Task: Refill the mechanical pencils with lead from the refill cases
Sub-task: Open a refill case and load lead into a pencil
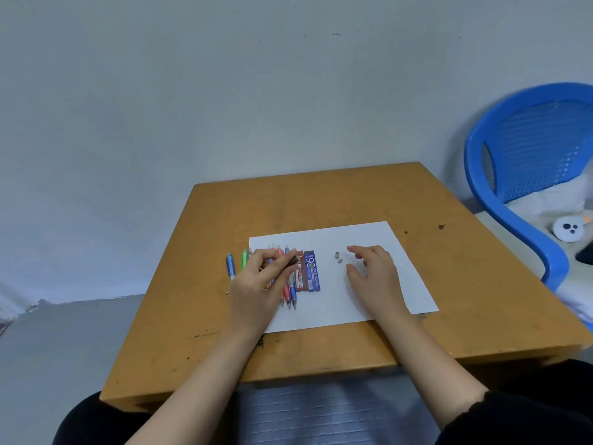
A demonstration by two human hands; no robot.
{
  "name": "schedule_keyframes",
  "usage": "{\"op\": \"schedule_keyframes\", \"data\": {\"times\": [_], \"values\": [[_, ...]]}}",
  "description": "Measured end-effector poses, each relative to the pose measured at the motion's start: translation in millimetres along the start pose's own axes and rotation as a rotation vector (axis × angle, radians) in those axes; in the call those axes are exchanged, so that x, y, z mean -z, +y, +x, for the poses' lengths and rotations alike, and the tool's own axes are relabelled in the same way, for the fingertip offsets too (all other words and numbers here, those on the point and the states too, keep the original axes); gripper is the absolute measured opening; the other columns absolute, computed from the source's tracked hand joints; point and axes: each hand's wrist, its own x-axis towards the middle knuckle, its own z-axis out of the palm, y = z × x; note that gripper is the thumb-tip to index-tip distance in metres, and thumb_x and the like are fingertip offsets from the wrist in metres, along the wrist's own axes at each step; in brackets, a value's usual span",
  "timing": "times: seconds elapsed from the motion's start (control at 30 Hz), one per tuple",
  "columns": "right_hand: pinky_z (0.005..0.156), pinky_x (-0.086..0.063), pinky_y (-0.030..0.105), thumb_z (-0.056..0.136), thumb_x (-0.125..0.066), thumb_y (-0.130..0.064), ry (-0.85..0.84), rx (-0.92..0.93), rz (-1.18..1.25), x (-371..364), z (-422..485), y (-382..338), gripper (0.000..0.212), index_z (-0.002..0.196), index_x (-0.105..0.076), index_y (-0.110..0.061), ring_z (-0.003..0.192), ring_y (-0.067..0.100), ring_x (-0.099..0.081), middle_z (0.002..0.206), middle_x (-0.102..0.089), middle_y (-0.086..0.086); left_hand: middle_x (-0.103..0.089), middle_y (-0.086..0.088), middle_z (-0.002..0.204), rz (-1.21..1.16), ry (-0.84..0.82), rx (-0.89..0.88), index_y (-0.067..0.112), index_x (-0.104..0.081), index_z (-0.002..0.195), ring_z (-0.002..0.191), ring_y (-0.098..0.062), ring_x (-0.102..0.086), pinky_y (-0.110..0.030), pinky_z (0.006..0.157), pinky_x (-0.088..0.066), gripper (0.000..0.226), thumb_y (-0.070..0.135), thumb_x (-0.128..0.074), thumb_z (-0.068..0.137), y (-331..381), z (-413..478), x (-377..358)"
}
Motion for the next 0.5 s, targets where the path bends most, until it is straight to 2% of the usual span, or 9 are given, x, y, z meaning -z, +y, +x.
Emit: {"op": "schedule_keyframes", "data": {"times": [0.13, 0.33, 0.43, 0.5], "values": [[0.091, -0.034, 0.023, 0.092, -0.056, -0.022, -0.051, -0.064, -0.112, -2, 3, -2, 0.036, 0.127, -0.058, -0.013, 0.119, 0.017, -0.039, 0.119, -0.051, 0.004, -0.067, -0.006, 0.088, 0.066, -0.006, -0.052, 0.004, -0.074, 0.101, 0.081, -0.007, -0.059, -0.018, 0.069, -0.053, 0.028, 0.027, -0.062, 0.089, 1, -5, 0], [0.084, -0.037, 0.026, 0.09, -0.057, -0.035, -0.078, -0.11, -0.158, -5, 11, -7, 0.027, 0.115, -0.065, -0.03, 0.114, 0.015, -0.04, 0.108, -0.047, -0.004, -0.07, -0.004, 0.09, 0.132, -0.073, -0.096, 0.007, -0.075, 0.095, 0.083, -0.012, -0.065, -0.025, 0.067, -0.056, 0.024, 0.027, -0.066, 0.087, -1, -9, -1], [0.082, -0.038, 0.027, 0.089, -0.059, -0.036, -0.079, -0.129, -0.133, -5, 12, -8, 0.022, 0.108, -0.068, -0.032, 0.113, 0.014, -0.041, 0.105, -0.047, -0.004, -0.07, -0.004, 0.091, 0.139, -0.082, -0.089, 0.007, -0.075, 0.095, 0.084, -0.012, -0.065, -0.023, 0.068, -0.056, 0.024, 0.028, -0.066, 0.087, -1, -8, 0], [0.076, -0.035, 0.026, 0.089, -0.061, -0.035, -0.07, -0.152, -0.112, -4, 14, -8, 0.016, 0.101, -0.07, -0.03, 0.11, 0.015, -0.044, 0.099, -0.046, -0.005, -0.07, -0.004, 0.09, 0.14, -0.078, -0.082, 0.007, -0.075, 0.096, 0.083, -0.012, -0.065, -0.021, 0.068, -0.055, 0.023, 0.027, -0.067, 0.087, 0, -7, 1]]}}
